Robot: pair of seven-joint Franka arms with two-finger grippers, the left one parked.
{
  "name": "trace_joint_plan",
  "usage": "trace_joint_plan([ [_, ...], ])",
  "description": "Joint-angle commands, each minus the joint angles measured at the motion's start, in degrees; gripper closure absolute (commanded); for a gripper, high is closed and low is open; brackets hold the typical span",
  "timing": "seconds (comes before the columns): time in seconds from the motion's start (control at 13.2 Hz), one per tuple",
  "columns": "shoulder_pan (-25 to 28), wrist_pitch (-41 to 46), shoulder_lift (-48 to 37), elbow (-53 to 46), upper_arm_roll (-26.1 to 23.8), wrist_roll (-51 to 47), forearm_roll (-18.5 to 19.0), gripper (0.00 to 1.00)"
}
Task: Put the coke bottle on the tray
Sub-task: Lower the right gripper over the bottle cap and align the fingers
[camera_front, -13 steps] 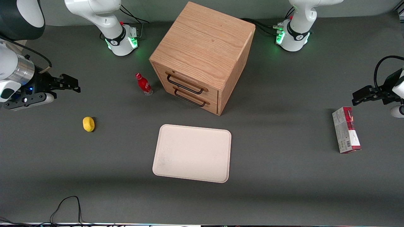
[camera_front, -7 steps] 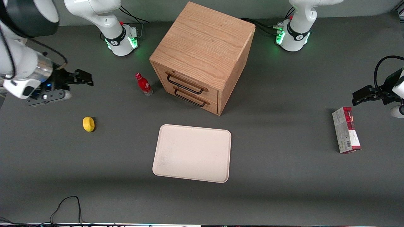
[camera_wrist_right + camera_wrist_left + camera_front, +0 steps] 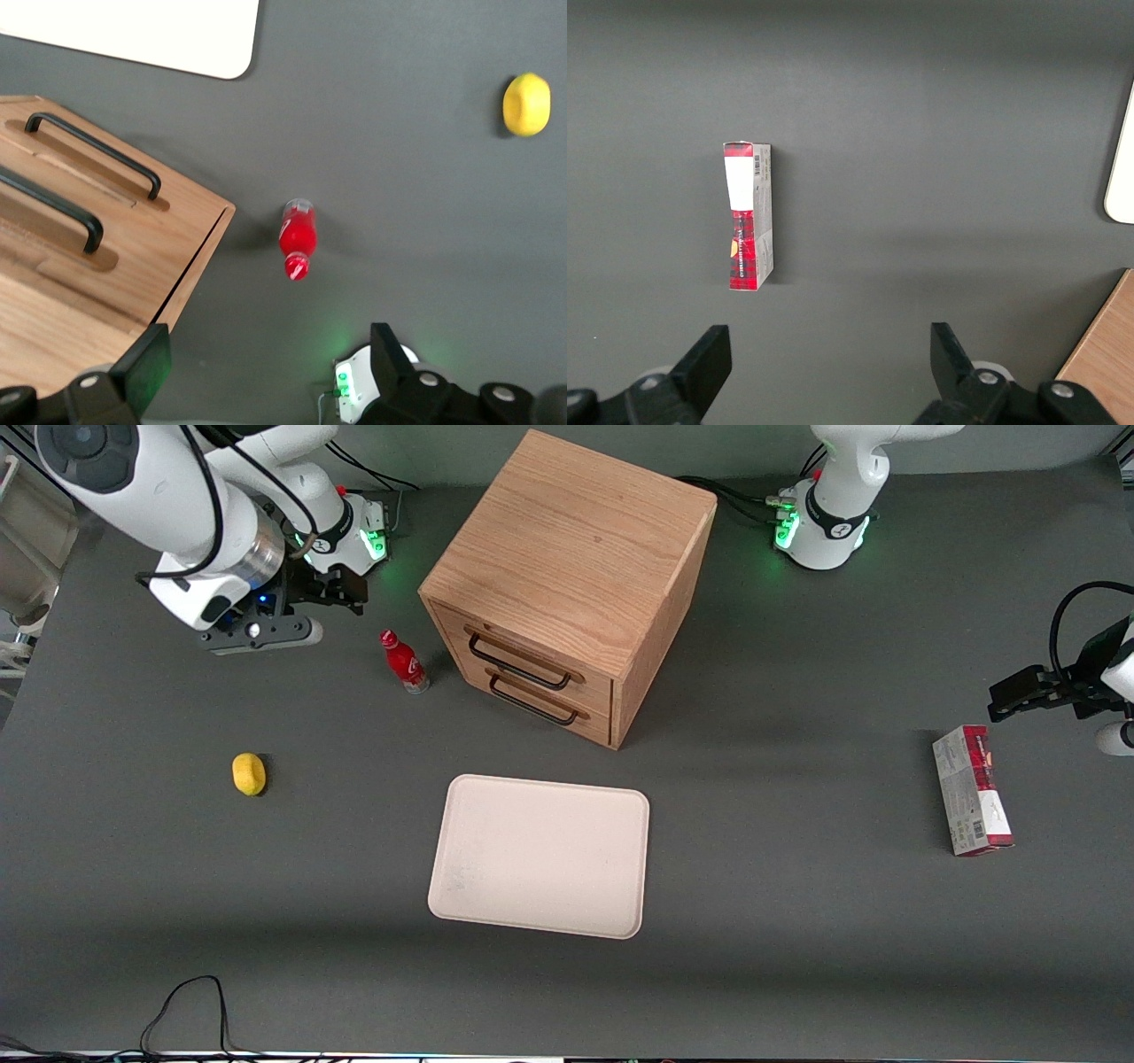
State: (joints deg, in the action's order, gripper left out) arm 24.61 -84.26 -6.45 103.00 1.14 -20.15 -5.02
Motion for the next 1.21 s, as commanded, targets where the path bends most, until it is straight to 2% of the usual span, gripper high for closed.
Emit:
trace_joint_plan([
  [0.0,1.3,-3.4,-6.0,8.2,0.7,-1.8,-1.4,0.00],
  [0.76,2.6,-24.4,-19.5,38.7,-1.5,-3.7,-1.0,0.00],
  [0.91,2.6,-30.0,-20.6,43.9,-3.5,-3.7,-1.0,0.00],
  [1.14,2.6,-38.3,-20.5,50.3,-3.8,-3.8,-1.0,0.00],
])
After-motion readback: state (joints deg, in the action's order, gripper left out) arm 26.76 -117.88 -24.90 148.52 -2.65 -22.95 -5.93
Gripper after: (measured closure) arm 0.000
